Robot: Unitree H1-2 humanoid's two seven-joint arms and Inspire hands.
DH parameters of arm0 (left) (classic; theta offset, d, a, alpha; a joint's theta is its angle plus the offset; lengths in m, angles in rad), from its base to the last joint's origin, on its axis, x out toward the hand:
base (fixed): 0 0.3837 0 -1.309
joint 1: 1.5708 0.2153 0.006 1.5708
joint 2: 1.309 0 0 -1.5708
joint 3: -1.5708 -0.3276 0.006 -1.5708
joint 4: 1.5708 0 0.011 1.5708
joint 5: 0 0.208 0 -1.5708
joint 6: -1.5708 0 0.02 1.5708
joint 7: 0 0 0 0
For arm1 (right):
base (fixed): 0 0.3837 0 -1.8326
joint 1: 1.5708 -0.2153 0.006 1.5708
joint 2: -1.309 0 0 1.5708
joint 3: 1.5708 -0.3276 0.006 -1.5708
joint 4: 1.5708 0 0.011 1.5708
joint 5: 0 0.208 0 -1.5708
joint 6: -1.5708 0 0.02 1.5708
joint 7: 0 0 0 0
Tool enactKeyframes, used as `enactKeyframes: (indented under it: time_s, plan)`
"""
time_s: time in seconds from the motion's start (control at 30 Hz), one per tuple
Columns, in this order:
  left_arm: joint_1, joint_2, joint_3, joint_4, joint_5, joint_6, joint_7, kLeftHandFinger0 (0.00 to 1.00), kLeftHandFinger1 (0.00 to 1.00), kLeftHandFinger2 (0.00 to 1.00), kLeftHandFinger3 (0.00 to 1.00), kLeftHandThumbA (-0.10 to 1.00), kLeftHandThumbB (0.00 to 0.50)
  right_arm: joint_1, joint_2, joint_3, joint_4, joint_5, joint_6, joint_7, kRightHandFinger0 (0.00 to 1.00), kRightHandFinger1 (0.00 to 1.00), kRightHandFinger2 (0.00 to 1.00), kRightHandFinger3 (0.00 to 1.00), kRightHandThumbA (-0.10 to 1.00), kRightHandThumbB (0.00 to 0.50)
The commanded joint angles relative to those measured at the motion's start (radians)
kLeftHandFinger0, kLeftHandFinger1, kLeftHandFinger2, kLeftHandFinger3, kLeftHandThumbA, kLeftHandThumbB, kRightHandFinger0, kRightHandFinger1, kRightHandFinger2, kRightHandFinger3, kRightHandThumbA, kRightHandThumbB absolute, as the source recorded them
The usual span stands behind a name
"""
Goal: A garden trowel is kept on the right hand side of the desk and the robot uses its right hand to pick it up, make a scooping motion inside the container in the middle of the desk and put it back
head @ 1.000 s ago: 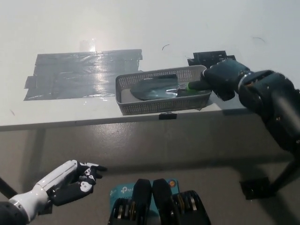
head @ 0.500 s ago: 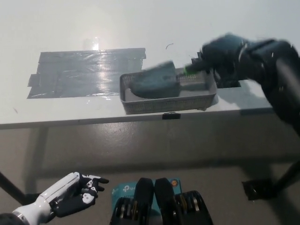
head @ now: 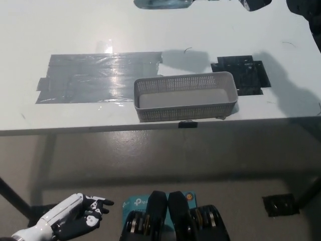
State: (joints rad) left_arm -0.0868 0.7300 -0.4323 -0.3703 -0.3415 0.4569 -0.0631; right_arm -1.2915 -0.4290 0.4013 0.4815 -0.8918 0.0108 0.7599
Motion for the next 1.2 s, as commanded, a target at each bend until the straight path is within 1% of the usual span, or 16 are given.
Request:
enactKeyframes:
  time_s: [0.0, 0.07, 0.13, 0.2, 0.3, 0.4, 0.43, 0.47, 0.5, 0.6, 0.67, 0.73, 0.97, 1.07, 1.1, 1.17]
  plan:
    - [0.014, 0.017, 0.008, -0.015, 0.008, 0.013, 0.02, 0.83, 0.82, 0.84, 1.0, 0.6, 0.001, -0.073, -0.011, -0.033, -0.005, 0.043, 0.055, -0.01, 0.01, 0.1, 0.25, 0.52, -0.1, 0.219]
    - [0.021, 0.022, 0.014, -0.023, 0.001, 0.013, 0.024, 0.81, 0.82, 0.85, 1.0, 0.59, 0.0, -0.064, -0.013, -0.035, 0.002, 0.052, 0.052, -0.028, 0.24, 0.37, 0.48, 0.65, -0.1, 0.197]
    - [0.023, 0.025, 0.017, -0.023, 0.002, 0.013, 0.019, 0.8, 0.83, 0.87, 1.0, 0.59, 0.0, -0.01, -0.032, -0.048, 0.007, 0.052, 0.07, -0.057, 0.05, 0.13, 0.28, 0.61, -0.1, 0.038]
    - [0.028, 0.024, 0.02, -0.027, -0.004, 0.013, 0.026, 0.79, 0.82, 0.86, 1.0, 0.56, 0.0, 0.035, -0.053, -0.046, 0.009, 0.038, 0.088, -0.061, 0.05, 0.15, 0.3, 0.57, -0.1, 0.0]
    - [0.04, 0.014, 0.034, -0.03, 0.001, 0.013, 0.016, 0.79, 0.82, 0.86, 1.0, 0.54, 0.0, 0.07, -0.071, -0.039, 0.02, 0.012, 0.122, -0.066, 0.47, 0.61, 0.69, 0.73, -0.1, 0.0]
    - [0.058, 0.011, 0.044, -0.031, 0.01, 0.013, 0.018, 0.79, 0.82, 0.86, 1.0, 0.52, 0.0, 0.121, -0.087, -0.045, 0.112, 0.018, 0.109, -0.143, 0.42, 0.54, 0.64, 0.69, -0.1, 0.0]
    - [0.059, 0.011, 0.045, -0.032, 0.004, 0.013, 0.019, 0.81, 0.83, 0.88, 1.0, 0.52, 0.0, 0.158, -0.096, -0.046, 0.169, -0.013, 0.151, -0.22, 0.22, 0.35, 0.5, 0.8, -0.1, 0.0]
    - [0.06, 0.009, 0.048, -0.031, 0.01, 0.013, 0.013, 0.81, 0.83, 0.88, 1.0, 0.52, 0.0, 0.174, -0.104, -0.052, 0.196, -0.007, 0.142, -0.257, 0.01, 0.06, 0.22, 0.67, -0.1, 0.0]
    - [0.065, 0.007, 0.053, -0.033, 0.012, 0.013, 0.01, 0.8, 0.83, 0.88, 1.0, 0.52, 0.0, 0.182, -0.108, -0.052, 0.217, -0.011, 0.144, -0.286, 0.0, 0.0, 0.12, 0.53, -0.1, 0.0]
    - [0.072, 0.007, 0.059, -0.037, 0.017, 0.013, 0.014, 0.77, 0.82, 0.86, 1.0, 0.51, 0.0, 0.19, -0.11, -0.051, 0.283, -0.019, 0.177, -0.344, 0.0, 0.18, 0.37, 0.34, -0.1, 0.0]
    - [0.086, 0.009, 0.063, -0.052, 0.026, 0.013, 0.02, 0.77, 0.81, 0.85, 1.0, 0.49, 0.0, 0.205, -0.112, -0.052, 0.323, -0.024, 0.217, -0.373, 0.0, 0.2, 0.53, 0.54, -0.1, 0.0]
    - [0.094, 0.011, 0.064, -0.058, 0.021, 0.013, 0.03, 0.78, 0.82, 0.85, 1.0, 0.48, 0.0, 0.209, -0.109, -0.05, 0.346, -0.022, 0.229, -0.391, 0.0, 0.25, 0.62, 0.51, -0.1, 0.0]
    - [0.117, -0.003, 0.094, -0.061, 0.034, 0.013, 0.017, 0.78, 0.82, 0.84, 1.0, 0.49, 0.0, 0.238, -0.106, -0.058, 0.411, 0.01, 0.236, -0.483, 0.0, 0.24, 0.58, 0.41, -0.1, 0.0]
    - [0.115, -0.005, 0.092, -0.061, 0.047, 0.013, 0.011, 0.8, 0.83, 0.86, 1.0, 0.48, 0.0, 0.249, -0.089, -0.046, 0.398, 0.009, 0.24, -0.491, 0.19, 0.43, 0.68, 0.61, -0.1, 0.0]
    - [0.114, -0.004, 0.091, -0.062, 0.05, 0.013, 0.009, 0.8, 0.83, 0.86, 1.0, 0.48, 0.0, 0.252, -0.084, -0.042, 0.407, 0.023, 0.21, -0.497, 0.26, 0.48, 0.66, 0.66, -0.1, 0.0]
    - [0.116, -0.006, 0.094, -0.062, 0.043, 0.013, 0.012, 0.8, 0.82, 0.85, 1.0, 0.48, 0.0, 0.249, -0.071, -0.035, 0.431, 0.034, 0.194, -0.504, 0.1, 0.27, 0.41, 0.64, -0.1, 0.01]
